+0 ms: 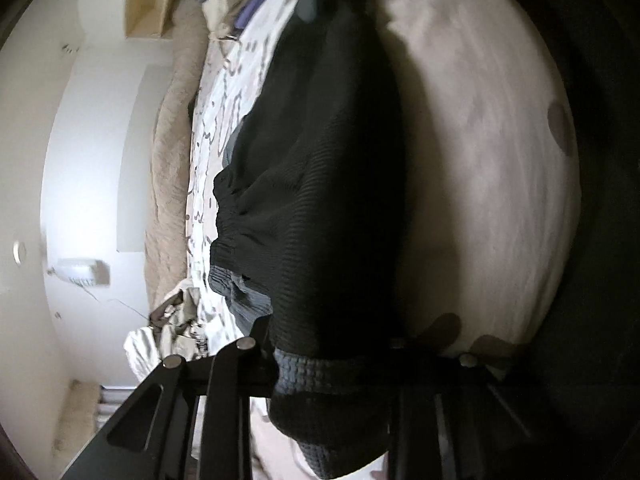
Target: Fold clothes
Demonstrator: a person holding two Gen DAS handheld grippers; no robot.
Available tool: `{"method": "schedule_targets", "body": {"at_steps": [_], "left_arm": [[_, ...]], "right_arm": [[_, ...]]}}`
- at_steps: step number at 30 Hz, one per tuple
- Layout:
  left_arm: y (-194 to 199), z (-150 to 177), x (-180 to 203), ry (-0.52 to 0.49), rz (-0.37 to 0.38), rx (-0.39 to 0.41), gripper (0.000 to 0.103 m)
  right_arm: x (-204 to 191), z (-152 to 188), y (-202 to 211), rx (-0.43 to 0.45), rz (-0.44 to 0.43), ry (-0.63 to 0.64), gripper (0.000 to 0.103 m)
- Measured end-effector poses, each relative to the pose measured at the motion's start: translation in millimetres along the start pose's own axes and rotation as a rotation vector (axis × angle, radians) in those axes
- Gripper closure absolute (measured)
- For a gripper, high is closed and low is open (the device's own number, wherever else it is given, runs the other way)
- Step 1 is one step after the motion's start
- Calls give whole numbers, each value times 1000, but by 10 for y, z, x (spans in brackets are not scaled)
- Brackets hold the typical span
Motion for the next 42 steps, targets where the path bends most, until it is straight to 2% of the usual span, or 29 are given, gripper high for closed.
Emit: {"method": "schedule_targets", "body": {"at_steps": [1, 3, 5, 6, 9, 12, 15, 20, 21, 23, 26, 29, 31, 34, 35, 36, 42], "left_arm": [[5, -9, -18, 14, 9, 11, 78], [14, -37, -52, 37, 32, 30, 78], [9, -76, -89, 62, 66, 43, 79], [7, -96, -121, 82, 96, 49, 80], [74, 122, -212, 172, 197, 47, 81], [-2, 154, -423, 307, 326, 38, 81], [-42, 213, -452, 403, 415, 35, 81], [-211, 165, -485, 506, 516, 36, 81], [-224, 177, -480, 522, 532, 37, 81], [-187, 254, -413, 533, 543, 41, 81], [-123, 385, -355, 542, 551, 49, 81], [-52, 499, -391, 570, 570, 57, 81], [-34, 556, -442, 601, 589, 61, 81], [-19, 600, -474, 627, 604, 64, 81], [-25, 599, -480, 633, 608, 65, 81], [-23, 598, -478, 633, 608, 64, 81], [3, 546, -377, 573, 552, 63, 81]], "right_arm": [[-90, 19, 93, 1, 40, 53, 36], [-327, 53, 299, 13, 152, 219, 36], [-659, 87, 476, 39, 294, 453, 36], [-839, 124, 536, 63, 384, 595, 36], [-1362, 374, 507, 146, 671, 1094, 36], [-1611, 773, 237, 189, 868, 1594, 36], [-1544, 1166, -162, 169, 951, 1982, 36], [-1313, 1553, -755, 144, 984, 2304, 36], [-1275, 1614, -867, 142, 992, 2355, 36], [-1255, 1631, -1053, 160, 1023, 2376, 36], [-1263, 1571, -1306, 188, 1060, 2359, 36], [-1248, 1478, -1405, 179, 1056, 2343, 37], [-1239, 1397, -1406, 165, 1082, 2325, 43], [-1069, 1238, -1414, 149, 1183, 2365, 59], [-997, 1190, -1412, 144, 1213, 2384, 67], [-929, 1167, -1395, 136, 1214, 2402, 74], [-692, 1177, -1276, 144, 1187, 2550, 76]]}}
Point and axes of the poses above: each gripper's, at about its wrist camera, not at the fingertips, and y roughly against the way its jaws point, x to its right, z to its underside, the point moved 2 cm from there along -y, roughly the way its jaws point, and after that the axes turned 13 degrees about y, right-handed, at the moved point
